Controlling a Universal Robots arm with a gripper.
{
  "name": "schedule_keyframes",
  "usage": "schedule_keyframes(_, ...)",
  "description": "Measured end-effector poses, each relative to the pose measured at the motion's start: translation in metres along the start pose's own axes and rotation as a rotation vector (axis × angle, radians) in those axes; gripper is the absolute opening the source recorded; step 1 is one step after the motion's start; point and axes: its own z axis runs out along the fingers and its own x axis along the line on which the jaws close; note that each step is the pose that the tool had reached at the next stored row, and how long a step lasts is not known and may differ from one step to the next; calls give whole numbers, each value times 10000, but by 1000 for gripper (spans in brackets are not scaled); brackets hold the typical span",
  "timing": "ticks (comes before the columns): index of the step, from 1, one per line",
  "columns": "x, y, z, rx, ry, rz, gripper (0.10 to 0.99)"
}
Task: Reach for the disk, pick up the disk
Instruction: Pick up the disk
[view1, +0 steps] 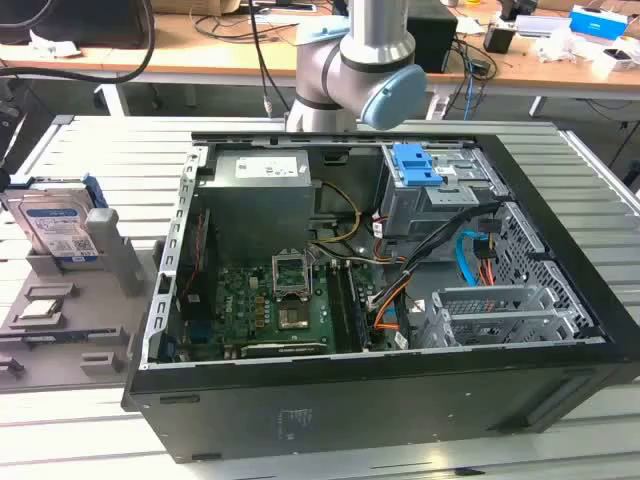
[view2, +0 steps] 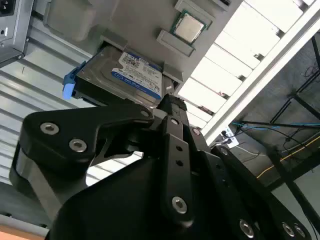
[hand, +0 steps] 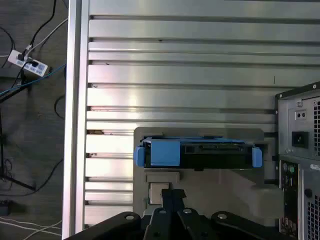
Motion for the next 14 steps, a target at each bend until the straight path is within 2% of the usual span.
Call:
schedule_keyframes(1, 1, 0, 0, 0, 6, -129, 106)
schedule_keyframes(4, 0, 0, 0, 1, 48, -1258, 106)
schedule_keyframes(7, 0, 0, 0, 1, 79, -2065, 106)
schedule_keyframes(11, 0, 1, 0, 2, 103, -2676, 106)
schedule_keyframes(14, 0, 1, 0, 1, 136, -3567, 106)
